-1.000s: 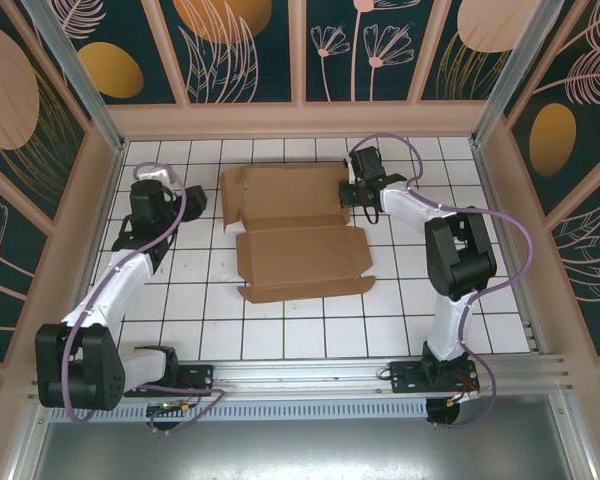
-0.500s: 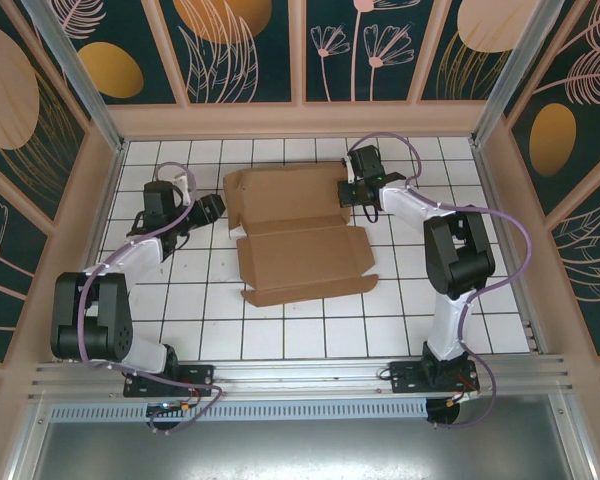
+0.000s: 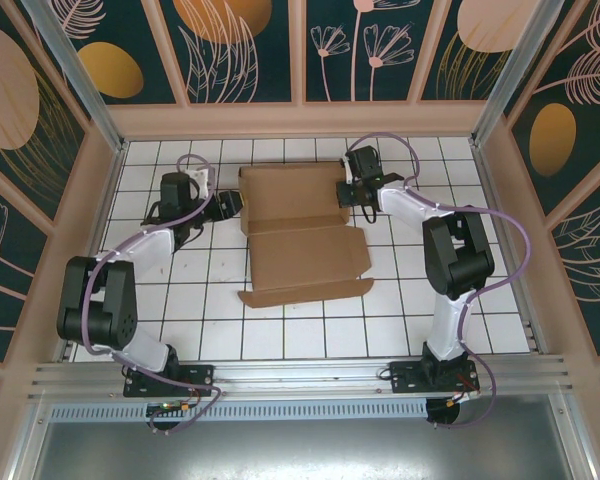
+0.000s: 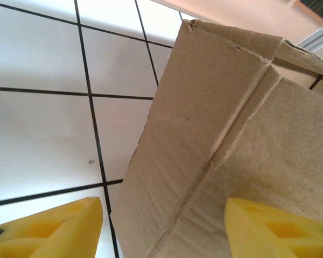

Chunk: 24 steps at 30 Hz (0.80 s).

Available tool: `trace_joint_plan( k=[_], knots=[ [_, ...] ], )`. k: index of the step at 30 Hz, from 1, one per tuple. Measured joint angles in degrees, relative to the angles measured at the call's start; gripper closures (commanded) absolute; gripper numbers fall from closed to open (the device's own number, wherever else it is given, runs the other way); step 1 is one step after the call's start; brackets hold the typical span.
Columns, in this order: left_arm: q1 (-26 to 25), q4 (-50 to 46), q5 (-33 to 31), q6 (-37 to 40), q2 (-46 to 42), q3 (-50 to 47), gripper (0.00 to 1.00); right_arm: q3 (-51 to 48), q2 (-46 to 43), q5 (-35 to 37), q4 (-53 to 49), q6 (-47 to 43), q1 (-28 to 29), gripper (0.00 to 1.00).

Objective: Fold the paper box

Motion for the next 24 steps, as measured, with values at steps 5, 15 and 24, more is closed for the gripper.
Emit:
trace_joint_plan(
  k=[5,15,24],
  knots=[
    [-0.7,-2.0,-1.4,2.0,3.1,4.4,0.33,-1.0,-0.4,1.1,1.3,0.0,0.5,1.0],
    [-0.8,-4.0,-0.7,3.9,9.4,11.8,0.32,5.0,2.7,-0.7,-3.9,0.2,0.2,1.0],
    [-1.0,-4.7,1.9,3.9,12.9,15.1,0.37,13.5,7.1,-5.7,-12.5,0.4,-1.8,0.99]
  ],
)
